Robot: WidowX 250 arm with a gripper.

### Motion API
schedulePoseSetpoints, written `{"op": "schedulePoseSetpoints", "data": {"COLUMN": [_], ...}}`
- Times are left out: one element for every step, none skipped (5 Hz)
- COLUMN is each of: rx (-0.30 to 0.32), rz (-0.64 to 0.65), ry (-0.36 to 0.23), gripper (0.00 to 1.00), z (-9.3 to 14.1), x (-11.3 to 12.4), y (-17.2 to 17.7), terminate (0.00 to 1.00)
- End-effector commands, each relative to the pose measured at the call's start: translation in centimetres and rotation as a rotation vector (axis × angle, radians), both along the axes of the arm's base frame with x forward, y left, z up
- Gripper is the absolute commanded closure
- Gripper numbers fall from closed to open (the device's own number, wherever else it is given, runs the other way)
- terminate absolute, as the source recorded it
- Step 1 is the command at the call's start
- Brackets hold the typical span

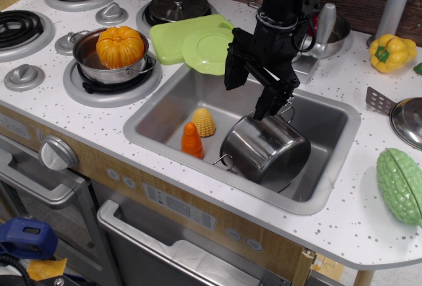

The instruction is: Flip pot upright in sink

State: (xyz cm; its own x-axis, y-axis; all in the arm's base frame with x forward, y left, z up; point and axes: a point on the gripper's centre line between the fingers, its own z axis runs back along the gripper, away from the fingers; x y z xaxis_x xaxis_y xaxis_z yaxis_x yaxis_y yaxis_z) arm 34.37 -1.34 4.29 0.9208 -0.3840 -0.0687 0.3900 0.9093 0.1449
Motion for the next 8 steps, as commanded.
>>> {"op": "schedulePoseSetpoints", "data": {"rx": [0.0, -0.155, -0.245, -0.305, -0.443, -0.554, -0.628, -0.746], "rz": [0.0, 0.042, 0.075, 0.094, 0.129, 0.169, 0.169, 0.172], "ry": [0.0, 0.034, 0.047, 0.048, 0.058, 0.063, 0.05, 0.039], "gripper": [0.0, 0.0, 0.0, 0.0, 0.0, 0.0, 0.0, 0.0], "z": [0.0, 0.0, -0.1, -0.4, -0.8, -1.6, -2.2, -3.4], "x": [0.0, 0.4, 0.5, 0.5, 0.6, 0.6, 0.4, 0.2], "y": [0.0, 0.6, 0.6, -0.1, -0.9, -1.7, -1.9, -2.0], "terminate": [0.0, 0.0, 0.0, 0.0, 0.0, 0.0, 0.0, 0.0]}}
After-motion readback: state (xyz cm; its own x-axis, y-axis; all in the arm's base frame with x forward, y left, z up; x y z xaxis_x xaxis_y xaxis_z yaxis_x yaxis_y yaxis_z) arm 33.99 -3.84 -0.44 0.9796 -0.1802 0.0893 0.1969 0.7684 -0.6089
